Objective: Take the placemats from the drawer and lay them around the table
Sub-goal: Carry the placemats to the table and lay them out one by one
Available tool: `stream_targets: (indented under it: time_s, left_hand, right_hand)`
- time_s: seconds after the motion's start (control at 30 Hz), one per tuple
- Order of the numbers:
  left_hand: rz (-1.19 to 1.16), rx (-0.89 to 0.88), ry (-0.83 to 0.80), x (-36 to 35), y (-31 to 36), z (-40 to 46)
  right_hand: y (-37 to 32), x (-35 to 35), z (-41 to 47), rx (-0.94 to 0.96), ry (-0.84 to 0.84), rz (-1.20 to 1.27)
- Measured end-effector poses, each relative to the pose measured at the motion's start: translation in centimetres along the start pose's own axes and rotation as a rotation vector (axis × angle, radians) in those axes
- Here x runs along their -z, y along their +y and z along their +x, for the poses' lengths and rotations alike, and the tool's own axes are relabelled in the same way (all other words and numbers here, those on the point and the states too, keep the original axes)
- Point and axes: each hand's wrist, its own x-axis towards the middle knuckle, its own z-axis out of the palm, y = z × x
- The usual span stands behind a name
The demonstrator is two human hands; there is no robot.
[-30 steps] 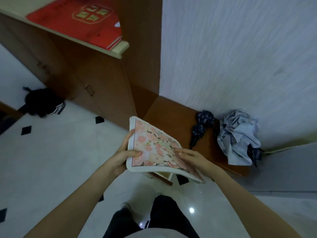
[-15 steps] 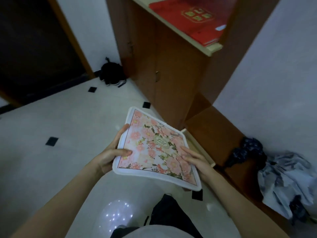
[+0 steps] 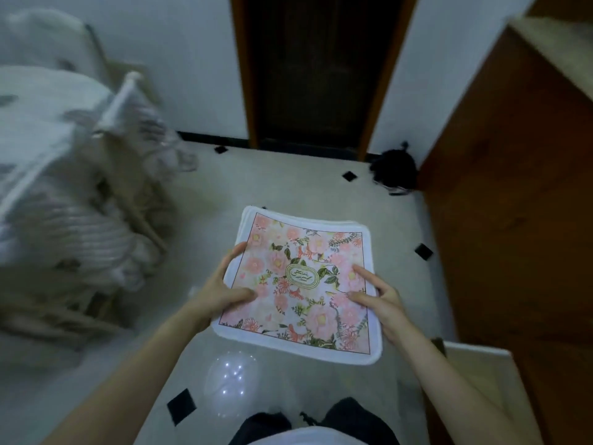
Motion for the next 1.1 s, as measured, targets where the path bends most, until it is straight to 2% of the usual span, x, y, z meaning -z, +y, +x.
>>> stream_targets:
  time_s: [0.13,0.43,0.73,0.9,1.1]
  left_hand:
    - [-0.052,-0.087,0.239,5.9,-1.0,-3.4]
    - [-0.198,-0.175,0.738,15.8,-2.9,-5.8]
    - [-0.337,-0.175,1.118,23.8,2.2,-4.7]
    - [-0.402,-0.13,1.365,26.3,3.4,-6.7]
    - [-0.462,-0.105,1.675,29.1,1.0,-11.0]
  right_hand:
    - [-2.7,-8.4,2.7,-0.035,-0.175,-0.112]
    - [-6.5,-25.5,12.6,0.064,-0.465,-0.373]
    - [-12.9,-42.7,23.7,0.18,-0.841,-0.631]
    - [-13.8,-52.2,25.1,0.122,-1.042,-0.589]
    - [-11.3,-62.1,22.0,0.131,-1.246,-0.599]
